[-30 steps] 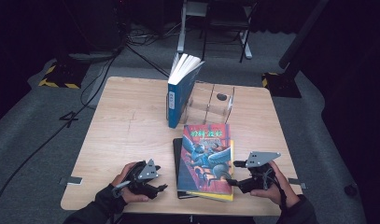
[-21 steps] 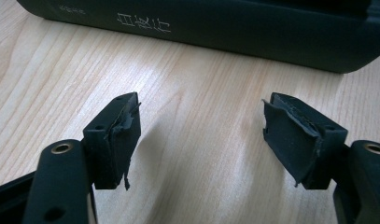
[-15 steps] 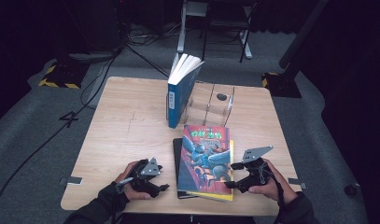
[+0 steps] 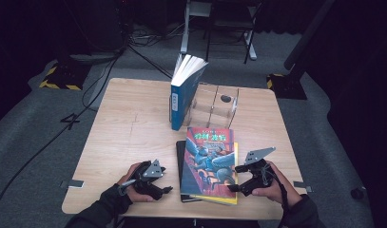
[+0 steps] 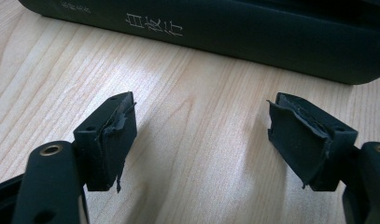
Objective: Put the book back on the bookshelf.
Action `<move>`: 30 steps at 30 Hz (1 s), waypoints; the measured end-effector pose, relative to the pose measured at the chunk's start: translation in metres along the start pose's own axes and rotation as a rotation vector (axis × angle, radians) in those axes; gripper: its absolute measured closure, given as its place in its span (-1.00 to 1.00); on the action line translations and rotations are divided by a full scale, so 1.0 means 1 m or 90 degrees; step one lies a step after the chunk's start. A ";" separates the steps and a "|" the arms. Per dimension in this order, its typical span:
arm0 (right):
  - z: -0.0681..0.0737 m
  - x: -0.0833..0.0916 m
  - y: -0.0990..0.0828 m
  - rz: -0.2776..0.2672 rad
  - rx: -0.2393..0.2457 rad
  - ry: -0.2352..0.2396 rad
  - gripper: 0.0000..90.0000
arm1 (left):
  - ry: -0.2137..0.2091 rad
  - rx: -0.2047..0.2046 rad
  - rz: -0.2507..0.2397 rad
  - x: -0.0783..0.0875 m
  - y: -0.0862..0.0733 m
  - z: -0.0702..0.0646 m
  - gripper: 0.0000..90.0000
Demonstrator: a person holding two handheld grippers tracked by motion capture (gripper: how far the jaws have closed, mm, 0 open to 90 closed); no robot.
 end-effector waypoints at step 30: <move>-0.021 -0.023 0.046 -0.078 0.003 0.028 0.19 | 0.000 -0.003 0.002 -0.001 0.001 0.000 -0.48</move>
Point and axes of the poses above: each handheld gripper's, and its own axes: x roughly backward along the jaws, y roughly out of its top, z roughly to its left, the point moved 5 cm from there along -x, roughly forward along the jaws, and after that the axes turned 3 degrees about -y, right-handed, at the moved point
